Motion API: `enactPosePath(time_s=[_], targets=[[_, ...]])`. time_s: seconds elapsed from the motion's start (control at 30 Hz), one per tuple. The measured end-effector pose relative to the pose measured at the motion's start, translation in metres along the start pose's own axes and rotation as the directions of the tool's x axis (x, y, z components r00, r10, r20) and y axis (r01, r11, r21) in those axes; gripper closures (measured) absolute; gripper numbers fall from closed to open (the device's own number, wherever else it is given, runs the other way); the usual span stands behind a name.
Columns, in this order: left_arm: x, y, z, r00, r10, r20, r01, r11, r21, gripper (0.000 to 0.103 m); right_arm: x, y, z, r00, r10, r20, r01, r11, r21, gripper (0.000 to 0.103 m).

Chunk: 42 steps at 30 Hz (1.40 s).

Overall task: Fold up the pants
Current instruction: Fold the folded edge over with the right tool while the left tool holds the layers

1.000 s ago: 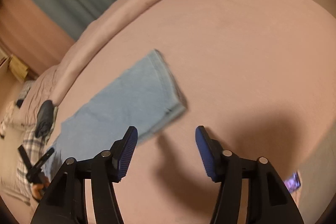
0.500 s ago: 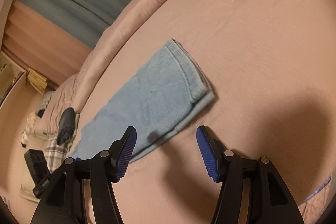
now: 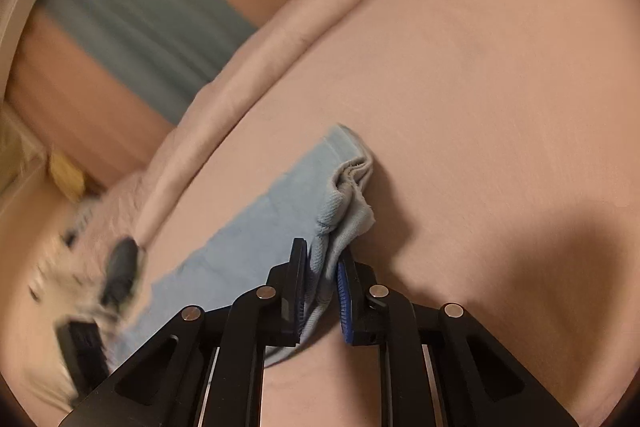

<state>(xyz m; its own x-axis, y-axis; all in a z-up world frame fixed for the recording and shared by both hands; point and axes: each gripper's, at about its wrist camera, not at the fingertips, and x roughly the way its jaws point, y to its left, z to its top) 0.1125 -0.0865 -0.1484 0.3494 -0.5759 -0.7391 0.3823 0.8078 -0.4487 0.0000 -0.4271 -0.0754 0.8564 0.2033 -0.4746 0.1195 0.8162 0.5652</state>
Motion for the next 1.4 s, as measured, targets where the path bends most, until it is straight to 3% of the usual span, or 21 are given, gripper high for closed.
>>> enactPosePath(time_s=[0.07, 0.13, 0.27, 0.37, 0.43, 0.57, 0.6, 0.63, 0.67, 0.7, 0.73, 0.87, 1.03, 1.23, 1.4], targets=[[-0.004, 0.006, 0.006, 0.999, -0.046, 0.003, 0.047, 0.997, -0.061, 0.017, -0.007, 0.034, -0.001, 1.000, 0.014, 0.026, -0.010, 0.989, -0.148, 0.088], [-0.009, 0.009, 0.010, 0.986, -0.162, 0.030, 0.164, 0.977, -0.138, 0.017, -0.011, 0.064, -0.006, 0.998, 0.037, 0.043, -0.025, 0.964, -0.263, 0.088], [-0.014, 0.000, 0.022, 0.919, -0.378, 0.110, 0.394, 0.896, -0.206, 0.015, -0.005, 0.108, -0.024, 0.997, 0.070, 0.030, -0.052, 0.914, -0.401, 0.088], [-0.010, -0.004, 0.030, 0.877, -0.460, 0.140, 0.480, 0.846, -0.231, 0.011, 0.011, 0.135, -0.050, 0.999, 0.052, -0.017, -0.053, 0.865, -0.498, 0.088], [-0.001, -0.004, 0.032, 0.869, -0.475, 0.138, 0.495, 0.832, -0.253, 0.009, 0.019, 0.143, -0.067, 0.999, 0.035, -0.040, -0.051, 0.837, -0.545, 0.088], [0.021, 0.011, 0.027, 0.897, -0.430, 0.103, 0.438, 0.831, -0.343, 0.013, 0.025, 0.163, -0.101, 0.995, 0.037, -0.091, -0.086, 0.774, -0.627, 0.088], [0.023, 0.014, 0.025, 0.898, -0.426, 0.109, 0.435, 0.828, -0.353, 0.027, 0.026, 0.165, -0.107, 0.995, 0.030, -0.100, -0.088, 0.761, -0.643, 0.088], [0.023, 0.019, 0.023, 0.900, -0.419, 0.119, 0.432, 0.827, -0.359, 0.035, 0.026, 0.165, -0.112, 0.994, 0.023, -0.109, -0.089, 0.752, -0.653, 0.088], [0.023, 0.024, 0.020, 0.912, -0.391, 0.122, 0.408, 0.837, -0.365, 0.052, 0.028, 0.167, -0.118, 0.993, 0.015, -0.120, -0.091, 0.743, -0.663, 0.088], [0.021, 0.027, 0.020, 0.922, -0.368, 0.122, 0.387, 0.847, -0.365, 0.077, 0.029, 0.170, -0.121, 0.992, 0.006, -0.123, -0.088, 0.735, -0.673, 0.088], [0.018, 0.030, 0.020, 0.929, -0.347, 0.124, 0.368, 0.858, -0.357, 0.086, 0.030, 0.174, -0.124, 0.993, -0.007, -0.120, -0.078, 0.726, -0.684, 0.087], [-0.009, 0.039, 0.024, 0.942, -0.276, 0.190, 0.323, 0.899, -0.296, 0.091, 0.033, 0.187, -0.126, 0.988, 0.028, -0.150, -0.123, 0.722, -0.681, 0.087], [-0.033, 0.064, 0.033, 0.953, -0.182, 0.241, 0.247, 0.929, -0.275, 0.092, 0.038, 0.225, -0.142, 0.982, 0.072, -0.174, -0.178, 0.656, -0.734, 0.087], [-0.042, 0.105, 0.025, 0.966, -0.099, 0.239, 0.180, 0.920, -0.349, 0.096, 0.070, 0.256, -0.169, 0.961, 0.079, -0.264, -0.256, 0.610, -0.750, 0.087], [-0.035, 0.123, 0.019, 0.978, -0.069, 0.196, 0.142, 0.910, -0.390, 0.095, 0.080, 0.262, -0.181, 0.956, 0.037, -0.291, -0.258, 0.582, -0.772, 0.087]])
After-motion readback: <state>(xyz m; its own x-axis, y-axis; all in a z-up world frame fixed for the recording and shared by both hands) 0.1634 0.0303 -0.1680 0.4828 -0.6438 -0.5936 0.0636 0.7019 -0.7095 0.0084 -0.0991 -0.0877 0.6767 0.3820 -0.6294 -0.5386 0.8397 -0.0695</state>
